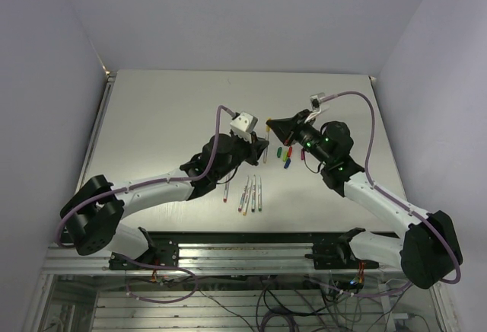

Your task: Insert the pens into the pen caps

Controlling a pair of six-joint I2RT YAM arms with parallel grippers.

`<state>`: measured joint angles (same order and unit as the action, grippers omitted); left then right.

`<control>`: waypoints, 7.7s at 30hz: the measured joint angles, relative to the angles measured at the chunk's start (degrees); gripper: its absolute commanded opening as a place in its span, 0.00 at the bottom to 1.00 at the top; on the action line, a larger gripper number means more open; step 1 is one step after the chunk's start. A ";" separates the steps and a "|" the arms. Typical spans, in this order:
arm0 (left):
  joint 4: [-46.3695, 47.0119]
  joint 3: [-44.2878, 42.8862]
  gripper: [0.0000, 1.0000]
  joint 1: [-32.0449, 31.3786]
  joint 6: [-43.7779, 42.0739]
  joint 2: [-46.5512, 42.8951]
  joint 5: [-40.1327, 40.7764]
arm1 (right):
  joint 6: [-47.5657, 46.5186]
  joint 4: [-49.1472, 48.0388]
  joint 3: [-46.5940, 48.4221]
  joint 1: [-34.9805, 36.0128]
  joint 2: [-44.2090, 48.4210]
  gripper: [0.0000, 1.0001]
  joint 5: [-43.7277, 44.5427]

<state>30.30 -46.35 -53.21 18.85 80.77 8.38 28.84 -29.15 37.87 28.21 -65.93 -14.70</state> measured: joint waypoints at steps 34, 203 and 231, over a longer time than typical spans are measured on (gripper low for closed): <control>-21.64 -5.66 0.07 15.10 3.87 7.48 15.13 | -1.20 10.91 0.39 1.75 7.74 0.56 13.46; -52.35 -8.11 0.07 0.57 17.33 4.09 17.35 | 4.35 36.04 11.74 -3.26 -26.03 0.35 33.16; -51.10 -5.62 0.07 2.64 17.57 0.76 15.30 | 4.81 33.86 16.90 -4.31 -34.45 0.35 32.22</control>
<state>-20.80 -51.96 -50.57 36.42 81.54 23.68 33.65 4.71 54.76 23.90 -100.38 17.52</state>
